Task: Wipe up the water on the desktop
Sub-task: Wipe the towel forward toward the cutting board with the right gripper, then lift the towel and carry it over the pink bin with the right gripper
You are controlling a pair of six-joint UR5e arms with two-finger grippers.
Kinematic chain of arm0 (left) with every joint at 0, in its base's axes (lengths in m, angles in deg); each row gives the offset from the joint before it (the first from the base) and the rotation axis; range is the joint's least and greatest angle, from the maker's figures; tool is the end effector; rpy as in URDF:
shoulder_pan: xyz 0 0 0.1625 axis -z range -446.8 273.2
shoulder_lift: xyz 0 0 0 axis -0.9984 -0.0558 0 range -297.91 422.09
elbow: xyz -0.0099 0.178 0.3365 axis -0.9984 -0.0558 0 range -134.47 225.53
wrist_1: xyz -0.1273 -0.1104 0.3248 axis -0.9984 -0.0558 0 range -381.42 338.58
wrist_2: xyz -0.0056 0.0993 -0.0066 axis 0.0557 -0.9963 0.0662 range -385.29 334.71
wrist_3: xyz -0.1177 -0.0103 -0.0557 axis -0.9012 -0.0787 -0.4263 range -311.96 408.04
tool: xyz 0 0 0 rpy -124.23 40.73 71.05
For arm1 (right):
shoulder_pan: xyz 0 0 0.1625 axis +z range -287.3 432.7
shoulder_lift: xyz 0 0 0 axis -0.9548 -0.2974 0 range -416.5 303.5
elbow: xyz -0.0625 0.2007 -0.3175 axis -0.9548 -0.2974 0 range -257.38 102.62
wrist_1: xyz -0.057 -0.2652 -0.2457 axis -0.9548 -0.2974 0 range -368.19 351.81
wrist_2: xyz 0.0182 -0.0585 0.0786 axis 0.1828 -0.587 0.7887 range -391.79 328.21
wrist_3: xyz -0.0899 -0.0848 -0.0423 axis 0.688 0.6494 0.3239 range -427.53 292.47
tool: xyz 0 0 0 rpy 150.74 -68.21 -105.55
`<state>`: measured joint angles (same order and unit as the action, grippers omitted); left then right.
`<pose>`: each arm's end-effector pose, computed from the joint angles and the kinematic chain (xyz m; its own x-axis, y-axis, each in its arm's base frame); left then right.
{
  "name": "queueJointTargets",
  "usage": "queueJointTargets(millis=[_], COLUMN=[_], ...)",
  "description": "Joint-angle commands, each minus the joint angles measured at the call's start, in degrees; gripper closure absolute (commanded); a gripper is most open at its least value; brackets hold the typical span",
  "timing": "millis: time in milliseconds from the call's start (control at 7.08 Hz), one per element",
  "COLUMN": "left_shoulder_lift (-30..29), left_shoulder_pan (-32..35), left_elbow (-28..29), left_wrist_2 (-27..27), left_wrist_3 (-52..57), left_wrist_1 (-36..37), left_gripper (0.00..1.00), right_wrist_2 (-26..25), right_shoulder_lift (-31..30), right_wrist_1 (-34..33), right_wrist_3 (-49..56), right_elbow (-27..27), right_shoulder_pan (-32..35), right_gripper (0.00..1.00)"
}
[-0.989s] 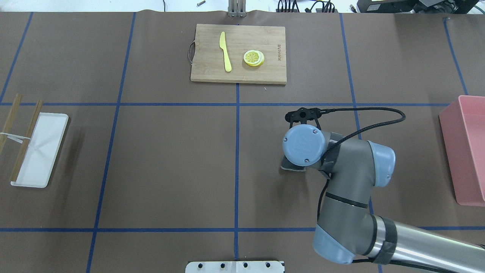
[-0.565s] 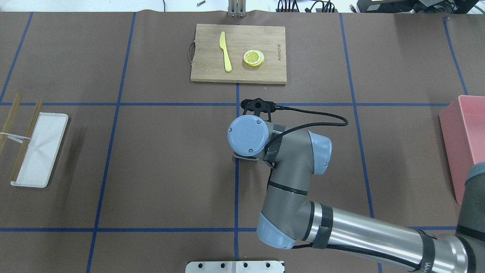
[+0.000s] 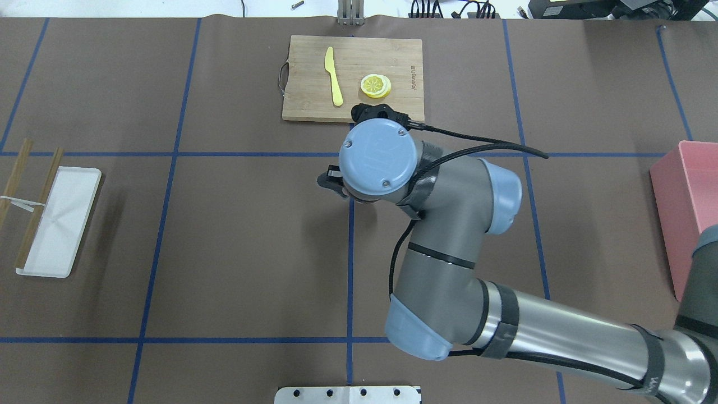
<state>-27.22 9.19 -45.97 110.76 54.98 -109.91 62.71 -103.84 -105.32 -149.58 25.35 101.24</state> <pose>-0.0844 -0.4282 0.6303 0.6969 0.0397 -0.7161 0.0203 0.9970 0.0751 -0.4816 -0.4020 0.1744 0.6381 0.1902 0.7461 -0.3399 0.9390 0.0514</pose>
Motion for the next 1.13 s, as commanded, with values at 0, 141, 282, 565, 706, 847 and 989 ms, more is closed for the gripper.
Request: queueJointTargets(millis=[0,141,282,565,706,847,989], left_shoulder_lift=[2.0,3.3,5.0,8.0,8.2,8.1,7.7], left_shoulder_pan=[0.0,0.0,0.0,0.0,-0.2,-0.5,-0.8], left_elbow=[-0.3,-1.7,-4.5,-6.0,-6.0,-6.1,-6.1], left_wrist_2=[0.3,2.6,2.3,1.9,1.9,2.0,2.0], left_wrist_3=[-0.4,-6.0,-9.3,-9.5,-9.5,-9.6,-10.2], left_wrist_1=[0.5,-0.3,-0.1,-0.4,-0.3,-0.1,0.2], left_gripper=[0.02,0.02,0.02,0.02,0.02,0.02,0.02], right_wrist_2=[9.1,15.7,19.4,23.3,25.1,26.4,29.4], right_shoulder_lift=[-7.7,-11.2,-16.1,-27.8,-33.1,-38.7,-44.8], right_wrist_1=[-2.7,-2.8,-2.8,-2.9,-2.7,-2.6,-2.0], right_wrist_3=[12.5,19.2,26.9,40.9,48.8,57.4,66.5], right_elbow=[8.6,10.4,13.8,19.3,20.3,21.9,22.5], right_shoulder_pan=[9.4,15.8,21.0,29.5,33.7,37.9,43.3], right_gripper=[1.0,1.0,1.0,1.0,1.0,1.0,1.0])
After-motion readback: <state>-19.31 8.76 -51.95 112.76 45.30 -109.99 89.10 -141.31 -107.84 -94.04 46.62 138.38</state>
